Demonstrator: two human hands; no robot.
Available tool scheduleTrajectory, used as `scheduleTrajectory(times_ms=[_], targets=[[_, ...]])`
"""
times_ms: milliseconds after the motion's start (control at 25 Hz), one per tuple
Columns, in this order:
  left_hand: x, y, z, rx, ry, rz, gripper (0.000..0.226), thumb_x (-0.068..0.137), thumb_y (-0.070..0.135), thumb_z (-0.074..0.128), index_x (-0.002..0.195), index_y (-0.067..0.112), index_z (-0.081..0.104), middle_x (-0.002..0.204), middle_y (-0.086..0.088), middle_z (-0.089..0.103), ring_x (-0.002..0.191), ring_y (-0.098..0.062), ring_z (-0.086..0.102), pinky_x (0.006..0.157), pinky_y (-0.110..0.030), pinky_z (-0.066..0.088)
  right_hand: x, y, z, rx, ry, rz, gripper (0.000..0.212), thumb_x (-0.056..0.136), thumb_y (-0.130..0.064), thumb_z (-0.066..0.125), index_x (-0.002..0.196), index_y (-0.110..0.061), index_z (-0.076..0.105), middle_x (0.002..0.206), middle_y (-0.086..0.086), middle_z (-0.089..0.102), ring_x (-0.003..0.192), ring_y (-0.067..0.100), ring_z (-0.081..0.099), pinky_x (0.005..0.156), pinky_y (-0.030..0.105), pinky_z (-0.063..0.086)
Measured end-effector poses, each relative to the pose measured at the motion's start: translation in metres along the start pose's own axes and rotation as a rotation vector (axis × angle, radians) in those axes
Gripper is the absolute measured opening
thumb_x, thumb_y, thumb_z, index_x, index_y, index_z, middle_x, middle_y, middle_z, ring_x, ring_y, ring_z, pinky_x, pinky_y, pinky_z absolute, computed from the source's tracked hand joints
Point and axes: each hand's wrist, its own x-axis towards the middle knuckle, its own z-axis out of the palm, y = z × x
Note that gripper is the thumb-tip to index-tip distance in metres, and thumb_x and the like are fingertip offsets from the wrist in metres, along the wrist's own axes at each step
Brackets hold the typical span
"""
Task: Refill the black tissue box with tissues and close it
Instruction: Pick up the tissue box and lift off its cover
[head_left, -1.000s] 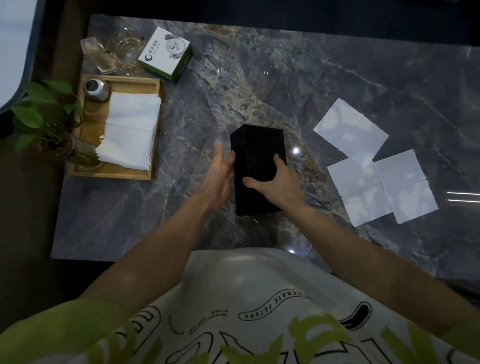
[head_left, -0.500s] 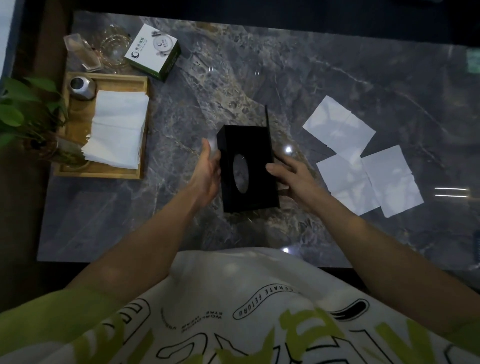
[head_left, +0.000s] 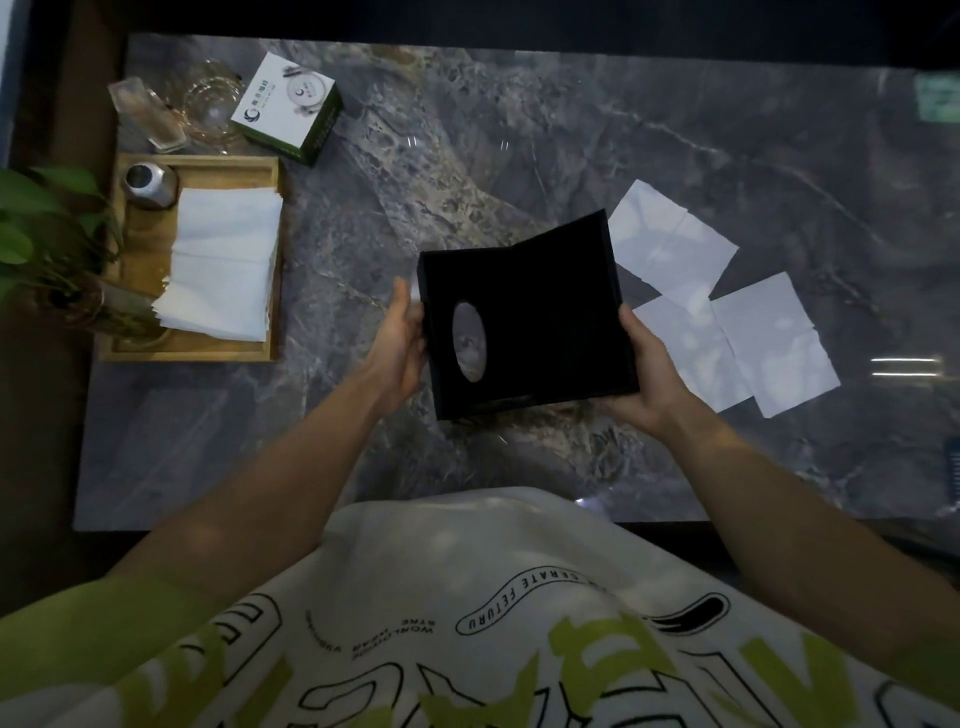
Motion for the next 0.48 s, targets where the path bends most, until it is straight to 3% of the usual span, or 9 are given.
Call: scheduleTrajectory(times_ms=[120,240,280,360,400,480], targets=[[-0.001,-0.003,-0.004,0.01,0.007,-0.003,0.073,0.095,0.064,0.011,0.147,0.02,0.037,0.148,-0.002,0.046,0.136,-0.017,0.042,0.118,-0.034,0.026,0.003,-0.006,-0.008,-0.236,0.133,-0.05,0.045,0.102,-0.043,0.042,0.134,-0.014,0.056,0.131,0.008,0.064,0.116,0.024,0.064,0.085,0.034,0.057],[-0.004,-0.009,-0.01,0.005,0.001,-0.017,0.073,0.094,0.066,0.012,0.148,0.022,0.034,0.151,0.0,0.041,0.139,-0.016,0.039,0.12,-0.037,0.021,0.013,-0.006,-0.013,-0.654,0.389,-0.227,0.024,0.102,-0.02,0.049,0.115,-0.006,0.064,0.117,0.011,0.067,0.11,0.029,0.065,0.094,0.04,0.054],[-0.005,-0.011,-0.011,0.0,0.003,-0.023,0.073,0.094,0.067,0.013,0.148,0.023,0.033,0.152,0.0,0.04,0.139,-0.015,0.038,0.121,-0.036,0.02,0.016,-0.006,-0.013,-0.767,0.435,-0.257,0.021,0.099,-0.01,0.051,0.117,-0.007,0.061,0.117,0.012,0.066,0.112,0.03,0.063,0.098,0.043,0.051],[-0.007,-0.015,-0.013,-0.003,0.021,-0.039,0.074,0.092,0.069,0.014,0.149,0.024,0.03,0.154,0.003,0.036,0.141,-0.013,0.034,0.121,-0.036,0.018,0.017,-0.006,-0.01,-1.026,0.46,-0.302,0.039,0.094,-0.001,0.052,0.131,-0.01,0.05,0.129,0.013,0.059,0.12,0.03,0.056,0.104,0.036,0.044],[-0.008,-0.018,-0.013,-0.001,0.034,-0.046,0.075,0.092,0.069,0.013,0.15,0.025,0.028,0.156,0.003,0.033,0.142,-0.013,0.032,0.121,-0.036,0.017,0.016,-0.005,-0.008,-1.192,0.46,-0.375,0.048,0.091,0.0,0.053,0.137,-0.011,0.044,0.134,0.013,0.054,0.124,0.029,0.051,0.103,0.03,0.039],[-0.01,-0.024,-0.013,-0.008,0.067,-0.06,0.075,0.092,0.07,0.013,0.152,0.025,0.022,0.158,0.004,0.027,0.144,-0.013,0.028,0.122,-0.036,0.014,0.013,-0.001,-0.002,-1.51,0.436,-0.579,0.06,0.088,-0.007,0.055,0.145,-0.009,0.035,0.146,0.015,0.041,0.133,0.031,0.038,0.107,0.03,0.03]])
